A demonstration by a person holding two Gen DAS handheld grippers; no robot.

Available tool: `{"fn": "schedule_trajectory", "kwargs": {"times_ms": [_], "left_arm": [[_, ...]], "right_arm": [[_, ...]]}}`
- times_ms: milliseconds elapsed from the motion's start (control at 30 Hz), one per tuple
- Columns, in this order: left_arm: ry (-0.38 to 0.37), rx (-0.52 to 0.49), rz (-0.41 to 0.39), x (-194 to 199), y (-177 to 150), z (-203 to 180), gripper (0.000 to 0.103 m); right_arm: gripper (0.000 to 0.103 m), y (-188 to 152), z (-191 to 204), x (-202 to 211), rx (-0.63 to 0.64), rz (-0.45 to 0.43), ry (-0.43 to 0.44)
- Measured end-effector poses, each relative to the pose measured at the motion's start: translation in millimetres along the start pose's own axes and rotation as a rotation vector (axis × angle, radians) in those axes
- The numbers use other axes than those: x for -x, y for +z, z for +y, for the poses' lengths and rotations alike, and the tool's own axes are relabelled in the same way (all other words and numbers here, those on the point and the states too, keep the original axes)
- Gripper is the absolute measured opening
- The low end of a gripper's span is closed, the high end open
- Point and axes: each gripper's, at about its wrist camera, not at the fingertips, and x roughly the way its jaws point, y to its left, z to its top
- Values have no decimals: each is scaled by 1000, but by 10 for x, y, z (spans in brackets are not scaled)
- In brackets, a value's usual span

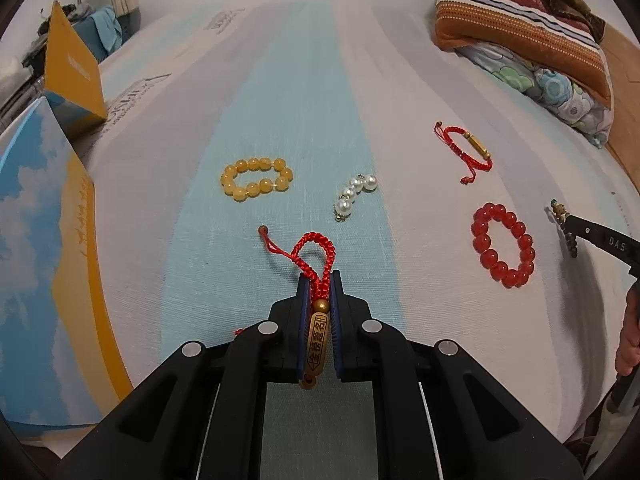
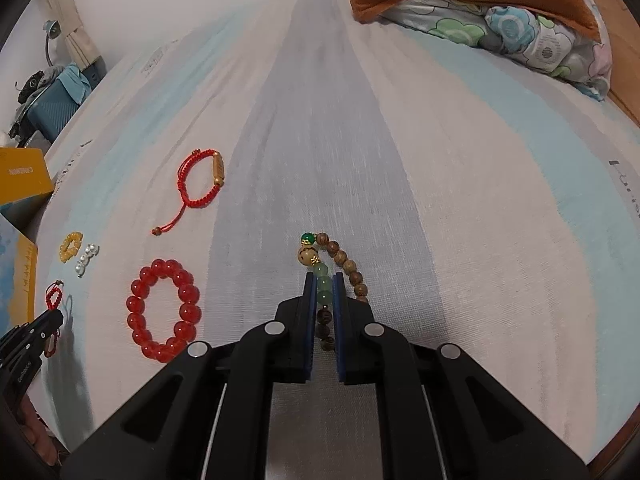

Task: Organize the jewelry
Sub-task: 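Grasp the red cord bracelet with the left gripper while the right grasps the wooden-bead bracelet, then carry both bracelets into the white box and open both grippers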

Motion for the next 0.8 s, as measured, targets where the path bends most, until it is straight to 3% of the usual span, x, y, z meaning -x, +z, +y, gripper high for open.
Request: {"fn": "schedule_trajectory", "kwargs": {"times_ms": [800], "left_arm": [[38,11,-93,574,31,115,9]], "right_arm": [[7,73,321,612,46,-118,15]]}}
